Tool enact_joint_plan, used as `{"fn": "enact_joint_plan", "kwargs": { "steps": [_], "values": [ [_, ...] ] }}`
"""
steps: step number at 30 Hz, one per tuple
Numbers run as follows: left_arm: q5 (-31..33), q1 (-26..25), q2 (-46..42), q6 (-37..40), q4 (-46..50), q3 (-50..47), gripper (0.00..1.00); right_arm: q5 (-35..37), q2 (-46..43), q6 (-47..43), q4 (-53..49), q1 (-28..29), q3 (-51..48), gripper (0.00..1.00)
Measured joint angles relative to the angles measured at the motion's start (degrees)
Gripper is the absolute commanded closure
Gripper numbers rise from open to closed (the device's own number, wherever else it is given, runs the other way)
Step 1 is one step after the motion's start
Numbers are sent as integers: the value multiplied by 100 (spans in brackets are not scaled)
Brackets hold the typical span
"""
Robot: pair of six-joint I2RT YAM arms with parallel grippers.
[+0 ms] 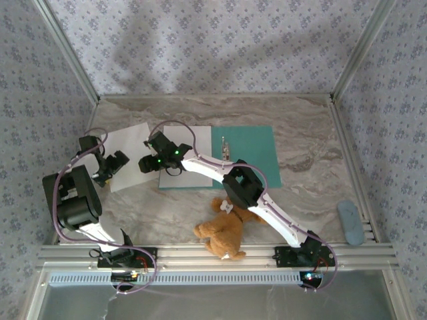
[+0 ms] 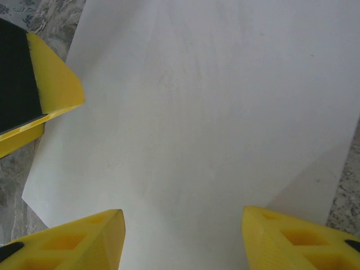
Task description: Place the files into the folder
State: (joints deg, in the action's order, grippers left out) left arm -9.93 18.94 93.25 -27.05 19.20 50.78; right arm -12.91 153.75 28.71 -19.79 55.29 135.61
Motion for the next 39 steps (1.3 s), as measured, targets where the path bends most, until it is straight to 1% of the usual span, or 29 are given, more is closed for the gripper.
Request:
{"fn": "enact_joint_plan", "kwargs": {
  "steps": [8,15,28,39],
  "values": [
    [-247,-11,-26,-52,-223,-87,2,-44,-63,24,81,0,-136,41],
    [-278,-11,-26,-90,-254,-92,4,-90,-129,44,164,0,-269,41],
    [-334,-26,-31,-114,-258,-92,5,-166,-190,162,214,-2,-380,41],
    [-691,-96,-59,-219,-232,-92,5,-260,-306,199,286,-2,-590,41]
  ]
}}
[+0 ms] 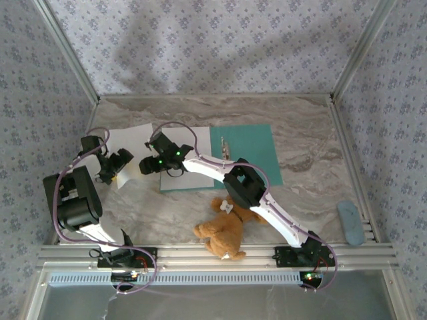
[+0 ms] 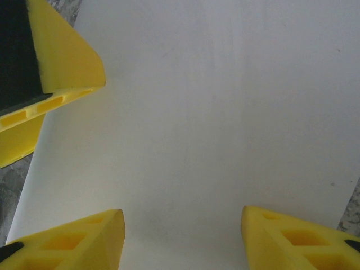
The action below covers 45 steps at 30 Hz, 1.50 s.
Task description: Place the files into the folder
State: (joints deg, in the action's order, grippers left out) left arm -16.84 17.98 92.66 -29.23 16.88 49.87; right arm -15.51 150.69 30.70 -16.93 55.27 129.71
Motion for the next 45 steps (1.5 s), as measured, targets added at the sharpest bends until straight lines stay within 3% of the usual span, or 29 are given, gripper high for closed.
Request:
{"fn": "enact_joint_plan", "kwargs": {
  "steps": [20,45],
  "values": [
    [-518,0,0,-186,-22,-55,10,-151,-133,151,142,-26,-258,41],
    [-953,-85,2,-546,-166,-162,45,-260,-221,299,264,-66,-433,41]
  ]
}}
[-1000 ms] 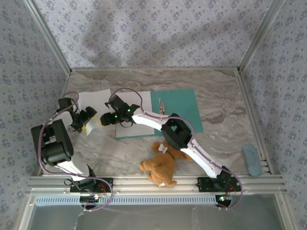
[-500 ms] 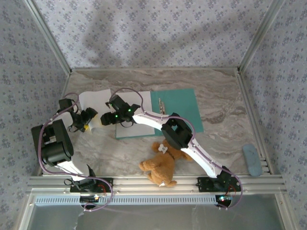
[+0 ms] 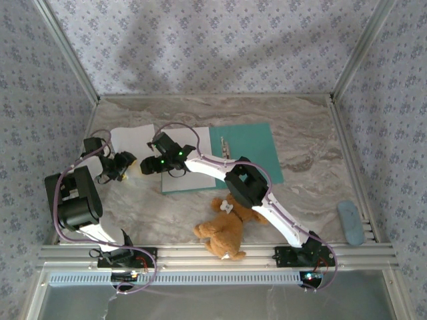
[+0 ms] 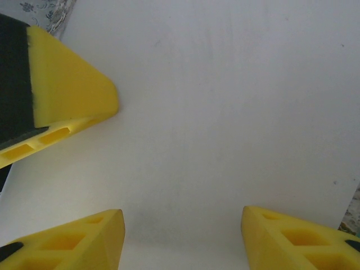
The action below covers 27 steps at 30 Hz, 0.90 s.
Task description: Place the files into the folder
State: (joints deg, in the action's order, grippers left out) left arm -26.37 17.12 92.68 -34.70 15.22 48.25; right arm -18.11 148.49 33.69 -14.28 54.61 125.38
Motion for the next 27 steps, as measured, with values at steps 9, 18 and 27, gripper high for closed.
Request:
{"fn": "enact_joint_plan", "kwargs": {
  "steps": [9,18,27],
  "values": [
    [-28,0,0,-85,-35,0,54,-155,-44,61,-52,-50,-33,41],
    [-26,0,0,-164,-37,0,59,-562,-369,144,-442,-321,-57,37],
    [-79,0,0,-205,-35,0,61,-997,-1814,190,-518,-822,-848,36]
  ]
}}
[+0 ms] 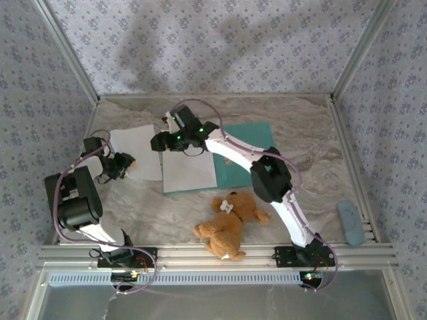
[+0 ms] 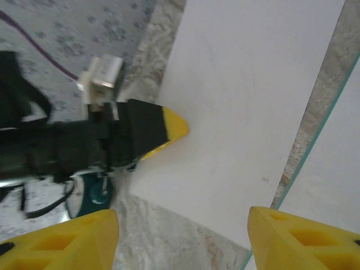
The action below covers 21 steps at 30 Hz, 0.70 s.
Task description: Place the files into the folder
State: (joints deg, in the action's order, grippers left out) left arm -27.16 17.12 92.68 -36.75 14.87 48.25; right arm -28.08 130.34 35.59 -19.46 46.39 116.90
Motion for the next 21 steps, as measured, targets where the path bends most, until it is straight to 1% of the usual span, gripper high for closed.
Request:
{"fn": "enact_joint_plan", "kwargs": {
  "steps": [8,13,21],
  "values": [
    [-142,0,0,-105,-11,0,63,-501,-1191,417,595,-664,-1504,36],
    [-249,0,-31,-234,-4,0,65,-802,-1572,859,1075,-981,-2374,36],
    [-481,0,-420,-479,66,4,68,-1403,-2046,1823,2168,-1209,-3370,35]
  ]
}}
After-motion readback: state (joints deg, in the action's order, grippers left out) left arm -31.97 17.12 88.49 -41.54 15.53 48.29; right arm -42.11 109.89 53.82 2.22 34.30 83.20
